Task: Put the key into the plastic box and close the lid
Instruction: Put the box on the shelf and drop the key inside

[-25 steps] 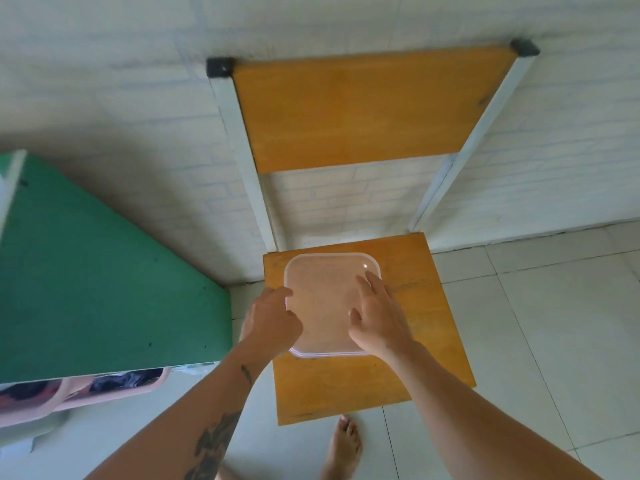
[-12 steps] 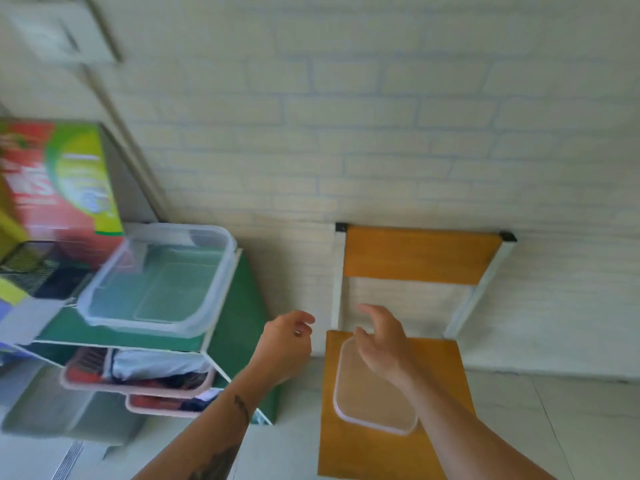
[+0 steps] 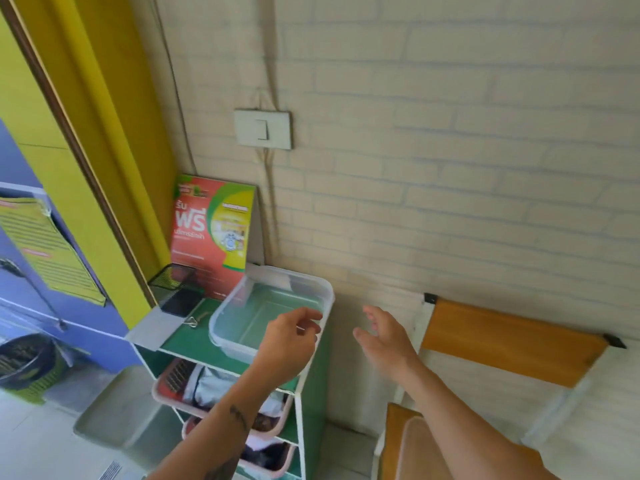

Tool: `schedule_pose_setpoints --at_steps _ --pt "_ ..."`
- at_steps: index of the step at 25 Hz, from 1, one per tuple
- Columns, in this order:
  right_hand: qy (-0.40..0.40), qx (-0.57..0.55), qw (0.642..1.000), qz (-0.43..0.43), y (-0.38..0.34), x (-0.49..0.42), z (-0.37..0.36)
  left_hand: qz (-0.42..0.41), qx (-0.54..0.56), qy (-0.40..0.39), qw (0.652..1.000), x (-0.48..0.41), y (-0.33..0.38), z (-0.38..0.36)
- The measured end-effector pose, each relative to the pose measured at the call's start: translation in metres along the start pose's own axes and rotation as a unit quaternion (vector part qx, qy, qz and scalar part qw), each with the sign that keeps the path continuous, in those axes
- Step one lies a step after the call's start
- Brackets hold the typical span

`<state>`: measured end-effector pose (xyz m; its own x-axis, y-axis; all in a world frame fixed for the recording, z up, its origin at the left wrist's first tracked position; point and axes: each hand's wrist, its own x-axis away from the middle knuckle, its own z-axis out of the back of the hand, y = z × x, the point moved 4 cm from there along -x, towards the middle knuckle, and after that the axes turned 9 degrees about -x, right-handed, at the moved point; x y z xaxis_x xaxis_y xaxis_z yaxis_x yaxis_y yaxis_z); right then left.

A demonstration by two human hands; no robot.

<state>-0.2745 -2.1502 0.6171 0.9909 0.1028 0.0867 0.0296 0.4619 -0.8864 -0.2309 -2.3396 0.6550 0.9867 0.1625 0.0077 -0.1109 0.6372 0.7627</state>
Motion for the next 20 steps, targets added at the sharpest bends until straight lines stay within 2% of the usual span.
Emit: schedule_pose_setpoints --at_steps 9,14,20 --pt "0.077 0.004 0.996 -0.053 -0.044 -0.033 -0.093 0.013 0.054 0.099 0.994 -0.066 -0.113 0.129" --pt "0.128 0.052 0.987 -0.085 -0.043 -0.029 -0.115 0.009 -0.012 0.071 0.997 -0.096 -0.171 0.138" --pt "0.151 0.102 0.978 -0.098 -0.04 -0.032 -0.122 -0.06 -0.14 -0.003 0.988 -0.114 -0.219 0.123"
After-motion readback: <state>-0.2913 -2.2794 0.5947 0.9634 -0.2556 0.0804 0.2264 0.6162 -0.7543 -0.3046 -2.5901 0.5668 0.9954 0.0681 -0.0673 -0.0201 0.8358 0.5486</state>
